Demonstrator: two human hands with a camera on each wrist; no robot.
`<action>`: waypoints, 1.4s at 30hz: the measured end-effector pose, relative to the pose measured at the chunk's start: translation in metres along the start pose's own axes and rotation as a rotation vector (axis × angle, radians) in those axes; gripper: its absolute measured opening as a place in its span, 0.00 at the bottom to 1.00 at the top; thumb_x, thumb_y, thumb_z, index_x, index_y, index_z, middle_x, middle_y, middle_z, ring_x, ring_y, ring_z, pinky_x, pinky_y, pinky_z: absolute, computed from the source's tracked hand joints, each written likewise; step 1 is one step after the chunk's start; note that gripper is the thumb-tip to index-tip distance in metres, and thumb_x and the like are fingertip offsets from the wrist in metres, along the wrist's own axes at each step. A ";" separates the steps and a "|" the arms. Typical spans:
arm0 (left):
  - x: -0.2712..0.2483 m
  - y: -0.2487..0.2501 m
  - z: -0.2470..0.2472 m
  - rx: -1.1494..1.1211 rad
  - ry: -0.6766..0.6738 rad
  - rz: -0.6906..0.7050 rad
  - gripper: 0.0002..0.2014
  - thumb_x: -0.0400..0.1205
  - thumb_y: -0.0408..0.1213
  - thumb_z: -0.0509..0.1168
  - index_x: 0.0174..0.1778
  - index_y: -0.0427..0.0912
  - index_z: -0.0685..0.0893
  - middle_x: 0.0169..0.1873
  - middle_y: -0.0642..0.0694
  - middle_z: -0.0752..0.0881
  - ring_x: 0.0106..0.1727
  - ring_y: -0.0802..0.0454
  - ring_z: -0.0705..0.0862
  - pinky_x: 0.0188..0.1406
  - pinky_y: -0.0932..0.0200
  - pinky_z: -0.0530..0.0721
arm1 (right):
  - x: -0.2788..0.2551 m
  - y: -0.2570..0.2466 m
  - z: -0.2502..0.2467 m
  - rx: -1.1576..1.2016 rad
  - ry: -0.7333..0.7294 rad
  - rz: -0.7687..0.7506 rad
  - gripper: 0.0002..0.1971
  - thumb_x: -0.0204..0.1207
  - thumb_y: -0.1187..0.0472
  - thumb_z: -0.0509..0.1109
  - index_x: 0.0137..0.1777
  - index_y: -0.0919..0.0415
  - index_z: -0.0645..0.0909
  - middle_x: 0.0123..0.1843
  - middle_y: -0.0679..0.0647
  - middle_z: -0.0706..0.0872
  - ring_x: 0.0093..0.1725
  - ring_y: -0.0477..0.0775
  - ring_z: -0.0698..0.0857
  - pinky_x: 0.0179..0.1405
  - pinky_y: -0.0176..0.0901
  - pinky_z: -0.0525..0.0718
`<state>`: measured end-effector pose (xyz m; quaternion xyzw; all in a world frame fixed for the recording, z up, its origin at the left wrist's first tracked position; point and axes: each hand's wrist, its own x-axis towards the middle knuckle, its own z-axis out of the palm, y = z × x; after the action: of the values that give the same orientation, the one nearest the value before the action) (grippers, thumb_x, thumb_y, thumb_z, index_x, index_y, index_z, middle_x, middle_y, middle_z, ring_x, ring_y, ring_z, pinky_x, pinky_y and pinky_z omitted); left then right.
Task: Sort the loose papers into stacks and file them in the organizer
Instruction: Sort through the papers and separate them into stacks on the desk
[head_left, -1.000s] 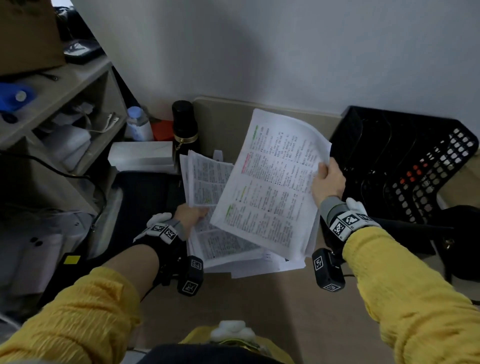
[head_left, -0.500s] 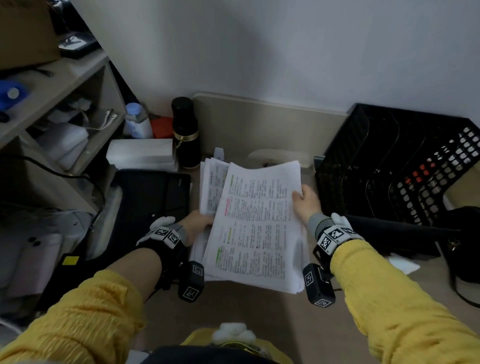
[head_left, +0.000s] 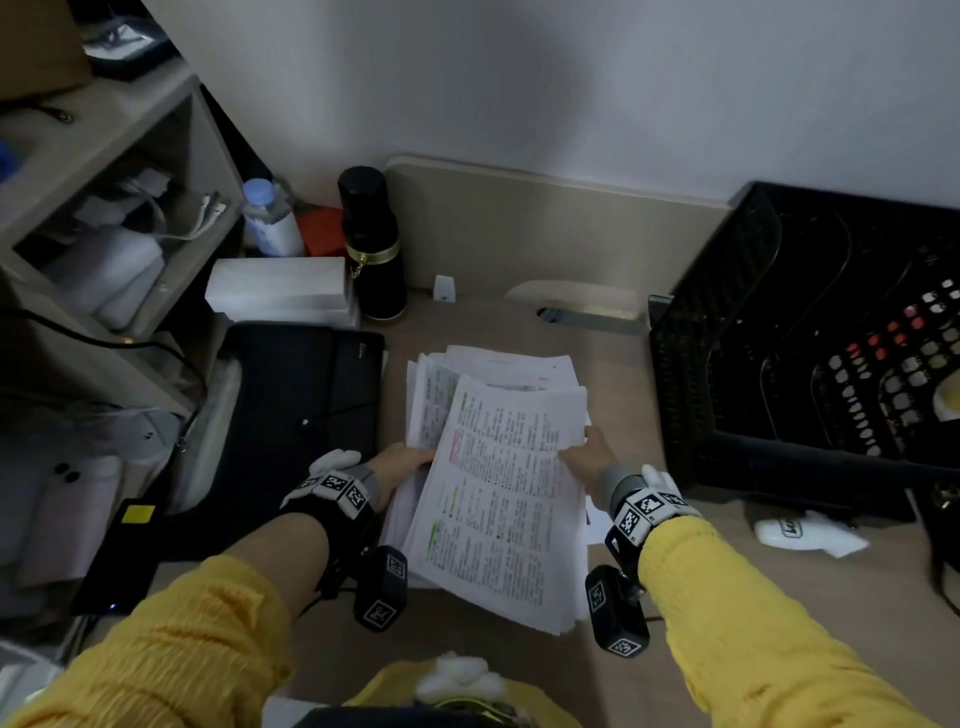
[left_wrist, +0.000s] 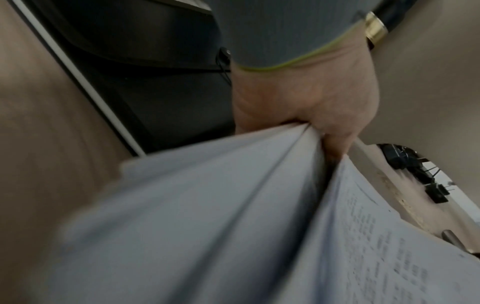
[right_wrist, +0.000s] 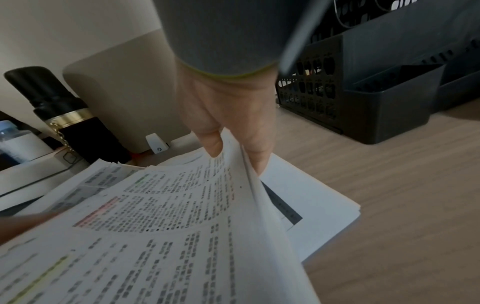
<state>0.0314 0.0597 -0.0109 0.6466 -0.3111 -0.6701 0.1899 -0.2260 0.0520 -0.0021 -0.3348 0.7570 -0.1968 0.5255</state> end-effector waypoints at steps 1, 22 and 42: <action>0.006 -0.002 -0.002 -0.020 0.003 -0.003 0.37 0.74 0.61 0.70 0.72 0.38 0.78 0.69 0.38 0.82 0.69 0.42 0.81 0.74 0.44 0.75 | 0.000 -0.001 0.002 -0.015 -0.019 0.006 0.29 0.78 0.64 0.60 0.79 0.55 0.58 0.69 0.61 0.77 0.65 0.66 0.79 0.66 0.61 0.80; -0.005 0.018 -0.003 -0.144 -0.001 0.158 0.21 0.77 0.37 0.74 0.64 0.33 0.84 0.58 0.36 0.88 0.56 0.42 0.88 0.53 0.49 0.89 | 0.010 0.000 0.007 0.161 -0.151 -0.177 0.35 0.76 0.59 0.73 0.79 0.61 0.59 0.74 0.59 0.75 0.70 0.62 0.78 0.71 0.62 0.77; -0.025 0.061 0.016 -0.290 0.009 0.491 0.17 0.77 0.23 0.71 0.62 0.31 0.83 0.61 0.33 0.85 0.63 0.36 0.84 0.65 0.36 0.81 | -0.082 -0.058 -0.003 0.528 0.232 -0.571 0.14 0.76 0.70 0.70 0.60 0.73 0.79 0.50 0.59 0.84 0.48 0.57 0.84 0.20 0.18 0.75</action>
<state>0.0091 0.0336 0.0478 0.5209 -0.3587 -0.6386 0.4384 -0.1934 0.0698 0.0912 -0.3608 0.6113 -0.5591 0.4285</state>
